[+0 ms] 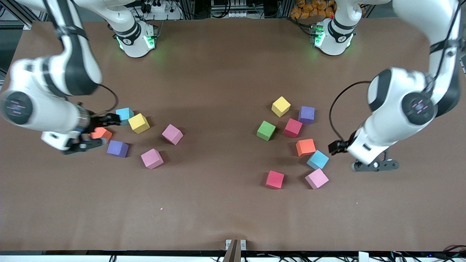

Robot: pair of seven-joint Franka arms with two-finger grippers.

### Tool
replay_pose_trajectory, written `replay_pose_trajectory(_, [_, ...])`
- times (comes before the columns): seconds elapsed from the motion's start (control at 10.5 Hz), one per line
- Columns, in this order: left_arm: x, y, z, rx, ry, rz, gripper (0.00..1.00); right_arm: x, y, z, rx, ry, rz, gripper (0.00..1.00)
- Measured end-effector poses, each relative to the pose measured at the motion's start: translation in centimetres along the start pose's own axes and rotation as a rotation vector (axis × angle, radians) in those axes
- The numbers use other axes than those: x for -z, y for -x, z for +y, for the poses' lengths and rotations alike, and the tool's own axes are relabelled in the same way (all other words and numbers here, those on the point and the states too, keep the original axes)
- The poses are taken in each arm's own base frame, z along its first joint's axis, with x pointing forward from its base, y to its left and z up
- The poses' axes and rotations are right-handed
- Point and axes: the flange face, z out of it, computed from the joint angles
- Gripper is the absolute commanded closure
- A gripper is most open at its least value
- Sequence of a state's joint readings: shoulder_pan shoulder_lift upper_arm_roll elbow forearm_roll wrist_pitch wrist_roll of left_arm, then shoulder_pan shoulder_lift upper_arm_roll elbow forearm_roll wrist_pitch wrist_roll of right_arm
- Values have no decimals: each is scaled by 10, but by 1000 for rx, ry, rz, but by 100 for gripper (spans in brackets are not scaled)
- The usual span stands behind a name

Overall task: Form number 2 with 11 blocks
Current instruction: 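Reach the right gripper to yellow cube while the left gripper reaches pink cube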

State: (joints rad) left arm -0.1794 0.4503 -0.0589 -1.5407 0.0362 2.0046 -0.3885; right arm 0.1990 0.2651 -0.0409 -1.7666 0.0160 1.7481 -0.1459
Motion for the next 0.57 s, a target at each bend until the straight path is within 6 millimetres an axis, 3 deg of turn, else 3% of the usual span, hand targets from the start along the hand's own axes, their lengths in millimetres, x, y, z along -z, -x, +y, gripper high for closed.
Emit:
replay_pose_trajectory(0.28, [-64, -19, 10, 203, -11, 14, 0, -65, 5, -24, 40, 8, -30, 0])
replay_pose_trajectory(0.57, [-105, -36, 1, 260, -3, 61, 0, -100, 14, -56, 96, 29, -3, 0])
